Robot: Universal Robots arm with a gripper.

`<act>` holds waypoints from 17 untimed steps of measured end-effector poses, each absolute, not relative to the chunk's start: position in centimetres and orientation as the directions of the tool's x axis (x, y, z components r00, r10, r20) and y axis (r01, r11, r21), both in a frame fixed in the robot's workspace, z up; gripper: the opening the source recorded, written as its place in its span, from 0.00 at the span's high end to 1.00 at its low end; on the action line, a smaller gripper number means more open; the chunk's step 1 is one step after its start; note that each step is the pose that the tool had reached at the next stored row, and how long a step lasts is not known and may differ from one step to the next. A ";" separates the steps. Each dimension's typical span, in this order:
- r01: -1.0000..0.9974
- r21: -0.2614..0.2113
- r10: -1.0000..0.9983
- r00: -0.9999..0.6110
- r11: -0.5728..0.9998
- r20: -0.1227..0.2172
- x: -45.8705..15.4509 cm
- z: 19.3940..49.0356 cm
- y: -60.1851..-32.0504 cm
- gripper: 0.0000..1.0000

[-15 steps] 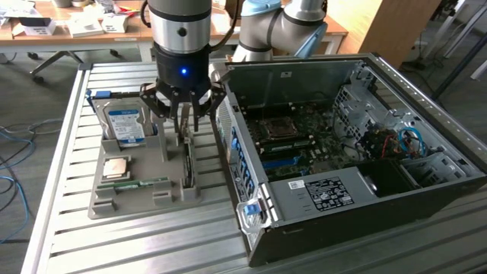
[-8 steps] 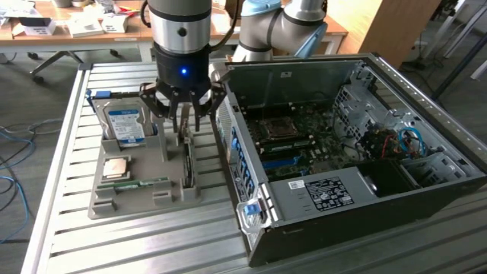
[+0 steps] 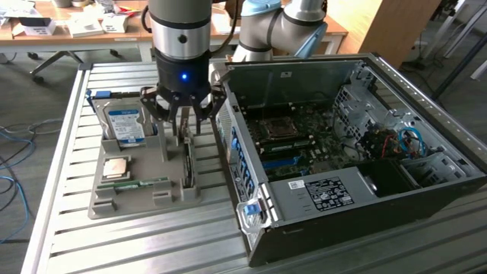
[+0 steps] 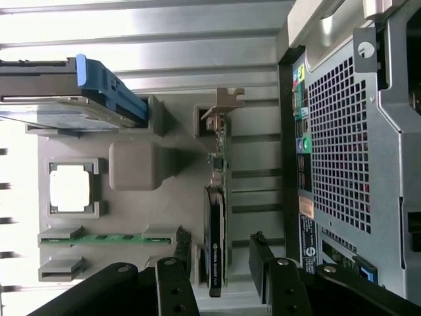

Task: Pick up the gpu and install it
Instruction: 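Pick up the gpu and move the gpu toward the slot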

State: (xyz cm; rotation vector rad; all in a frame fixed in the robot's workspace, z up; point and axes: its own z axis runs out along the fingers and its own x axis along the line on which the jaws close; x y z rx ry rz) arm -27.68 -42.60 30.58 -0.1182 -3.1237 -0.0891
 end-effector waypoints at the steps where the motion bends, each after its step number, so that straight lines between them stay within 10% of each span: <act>1: 0.076 0.056 0.075 -0.997 0.996 0.017 -27.7 30.4 -42.6 0.51; 17: 0.076 0.056 0.075 -0.997 0.996 0.017 -27.7 29.2 -43.2 0.51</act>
